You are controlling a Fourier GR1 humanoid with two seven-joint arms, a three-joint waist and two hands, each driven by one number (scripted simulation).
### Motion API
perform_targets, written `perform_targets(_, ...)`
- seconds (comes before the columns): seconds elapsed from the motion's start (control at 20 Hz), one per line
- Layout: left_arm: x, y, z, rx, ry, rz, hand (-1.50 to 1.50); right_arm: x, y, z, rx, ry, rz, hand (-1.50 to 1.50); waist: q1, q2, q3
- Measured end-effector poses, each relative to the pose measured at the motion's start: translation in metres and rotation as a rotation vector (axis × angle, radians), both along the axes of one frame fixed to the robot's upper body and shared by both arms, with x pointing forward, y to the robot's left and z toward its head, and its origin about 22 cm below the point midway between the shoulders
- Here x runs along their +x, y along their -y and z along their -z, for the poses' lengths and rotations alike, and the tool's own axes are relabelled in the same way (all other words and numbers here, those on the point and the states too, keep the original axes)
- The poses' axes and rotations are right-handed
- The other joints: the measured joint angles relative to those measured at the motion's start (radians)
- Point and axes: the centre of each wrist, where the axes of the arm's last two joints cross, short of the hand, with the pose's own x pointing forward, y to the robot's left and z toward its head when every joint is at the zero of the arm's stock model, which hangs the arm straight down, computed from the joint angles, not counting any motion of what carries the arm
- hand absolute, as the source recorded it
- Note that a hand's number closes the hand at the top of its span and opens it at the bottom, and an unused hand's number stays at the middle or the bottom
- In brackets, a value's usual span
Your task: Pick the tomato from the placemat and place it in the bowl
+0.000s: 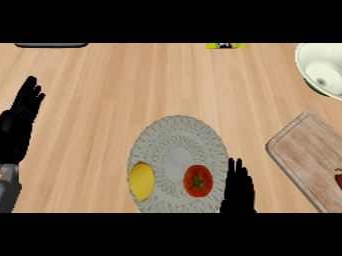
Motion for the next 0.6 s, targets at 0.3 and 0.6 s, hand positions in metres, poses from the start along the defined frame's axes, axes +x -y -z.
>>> perform_targets(0.3,-0.003,-0.001,0.003,0.001,-0.003,0.003,0.00,0.016,-0.003,0.003,0.037,-0.015,-0.013,1.50,-0.002,-0.001,0.000)
perform_targets(0.6,0.000,0.001,0.010,-0.003,-0.006,-0.002,0.00,0.042,-0.004,0.012,0.054,0.009,-0.058,1.50,-0.003,-0.004,-0.001)
